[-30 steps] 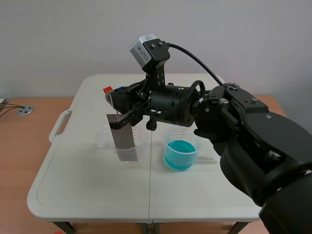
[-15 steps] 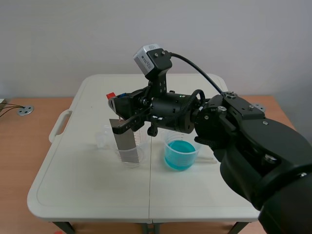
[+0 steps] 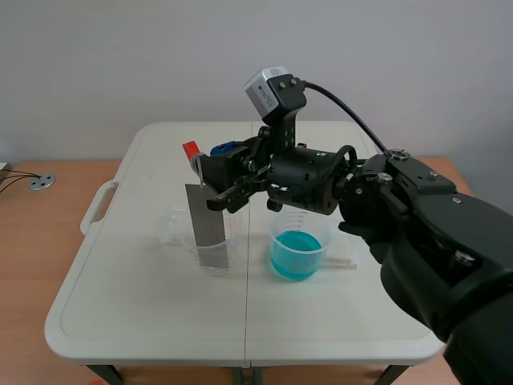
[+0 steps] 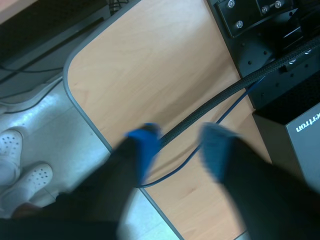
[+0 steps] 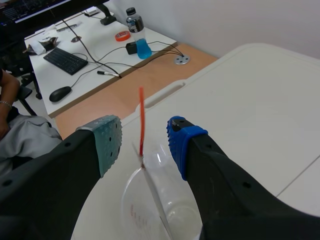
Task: Hold the metal plate by the orange handle, dip it into the blue solution, take it out and point at it, then put the plate back in the beaker on the left.
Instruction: 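Return to the home posture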
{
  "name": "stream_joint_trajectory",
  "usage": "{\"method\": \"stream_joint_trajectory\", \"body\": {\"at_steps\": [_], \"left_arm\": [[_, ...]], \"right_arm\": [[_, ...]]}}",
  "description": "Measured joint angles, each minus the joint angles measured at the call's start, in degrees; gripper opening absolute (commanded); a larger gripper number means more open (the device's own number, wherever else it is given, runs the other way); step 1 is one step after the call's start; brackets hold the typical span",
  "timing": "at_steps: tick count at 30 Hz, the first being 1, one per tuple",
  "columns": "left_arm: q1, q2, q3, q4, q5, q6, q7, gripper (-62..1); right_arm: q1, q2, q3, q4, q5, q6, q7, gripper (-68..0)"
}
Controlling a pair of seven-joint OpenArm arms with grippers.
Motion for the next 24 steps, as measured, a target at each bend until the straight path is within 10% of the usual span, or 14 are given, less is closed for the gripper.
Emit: {"method": "stream_joint_trajectory", "body": {"at_steps": [1, 16, 24], "left_arm": [[0.00, 0.00, 0.00, 0.00, 0.00, 0.00, 0.00, 1.4], [-0.02, 0.02, 0.00, 0.00, -0.09, 0.02, 0.20, 1.4], [0.13, 1.97, -0.52, 0.00, -0.13, -0.04, 1.49, 1.4]], "right_arm": [[0.00, 0.35, 0.17, 0.00, 0.00, 0.02, 0.02, -41.7], [-0.02, 0.81, 1.84, 0.00, 0.00, -2.86, 0.63, -0.7], [-2.10, 5.81, 1.81, 7.58, -0.02, -9.92, 3.65, -1.1]]}}
